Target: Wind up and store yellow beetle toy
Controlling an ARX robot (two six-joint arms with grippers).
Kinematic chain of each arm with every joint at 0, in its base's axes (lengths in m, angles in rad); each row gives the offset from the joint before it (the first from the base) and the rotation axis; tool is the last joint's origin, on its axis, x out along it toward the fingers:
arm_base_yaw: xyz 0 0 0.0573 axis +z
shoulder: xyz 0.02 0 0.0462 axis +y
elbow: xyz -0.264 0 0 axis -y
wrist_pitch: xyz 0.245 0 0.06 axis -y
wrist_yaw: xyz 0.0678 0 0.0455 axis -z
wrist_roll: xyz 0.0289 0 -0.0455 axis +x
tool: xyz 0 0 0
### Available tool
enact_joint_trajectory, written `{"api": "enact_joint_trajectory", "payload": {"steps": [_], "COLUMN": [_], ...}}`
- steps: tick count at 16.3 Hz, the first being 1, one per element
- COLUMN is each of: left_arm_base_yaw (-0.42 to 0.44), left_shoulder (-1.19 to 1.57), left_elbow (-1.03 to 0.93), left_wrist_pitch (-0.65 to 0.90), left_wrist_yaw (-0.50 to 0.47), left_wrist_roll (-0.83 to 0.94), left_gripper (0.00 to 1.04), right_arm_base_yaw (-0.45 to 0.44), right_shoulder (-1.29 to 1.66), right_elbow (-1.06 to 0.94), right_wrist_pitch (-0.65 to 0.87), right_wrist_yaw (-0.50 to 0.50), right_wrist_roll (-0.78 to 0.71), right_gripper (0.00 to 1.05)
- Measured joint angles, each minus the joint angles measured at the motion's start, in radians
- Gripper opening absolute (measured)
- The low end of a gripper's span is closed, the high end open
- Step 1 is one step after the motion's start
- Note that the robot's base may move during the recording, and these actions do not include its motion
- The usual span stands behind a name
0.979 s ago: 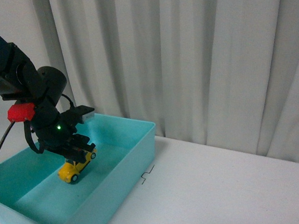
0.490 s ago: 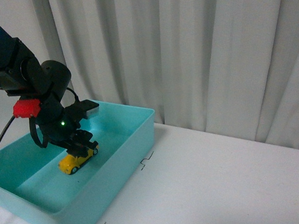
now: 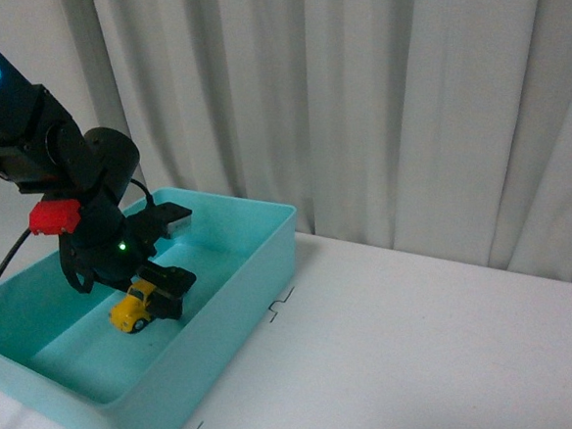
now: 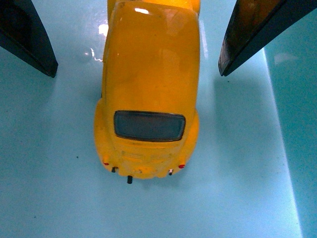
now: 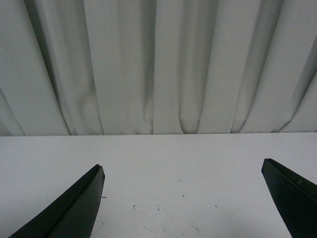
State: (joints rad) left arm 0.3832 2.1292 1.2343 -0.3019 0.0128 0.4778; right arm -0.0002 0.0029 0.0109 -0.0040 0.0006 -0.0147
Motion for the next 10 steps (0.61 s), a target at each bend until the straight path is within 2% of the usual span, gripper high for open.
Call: {"api": "enact_joint_trajectory", "payload": {"steps": [4,10], "left_arm_base_yaw": [0.007,0.034], "left_shoulder": [-0.032,-0.298], "left_elbow": [0.000,-0.020], "left_wrist_pitch": [-0.030,0.021], "left_wrist_yaw": [0.064,0.231], "left_wrist_roll": [-0.006,0.010], "left_gripper": [0.98,0.98], "right_arm_base_yaw": [0.000,0.000], "right_shoulder": [0.000,0.000], "right_elbow": [0.000,0.000], "right_wrist_pitch": [0.000,0.000], "right_wrist_yaw": [0.000,0.000], "right_wrist_roll": [0.000,0.000], "right_gripper": [0.98,0.98]}}
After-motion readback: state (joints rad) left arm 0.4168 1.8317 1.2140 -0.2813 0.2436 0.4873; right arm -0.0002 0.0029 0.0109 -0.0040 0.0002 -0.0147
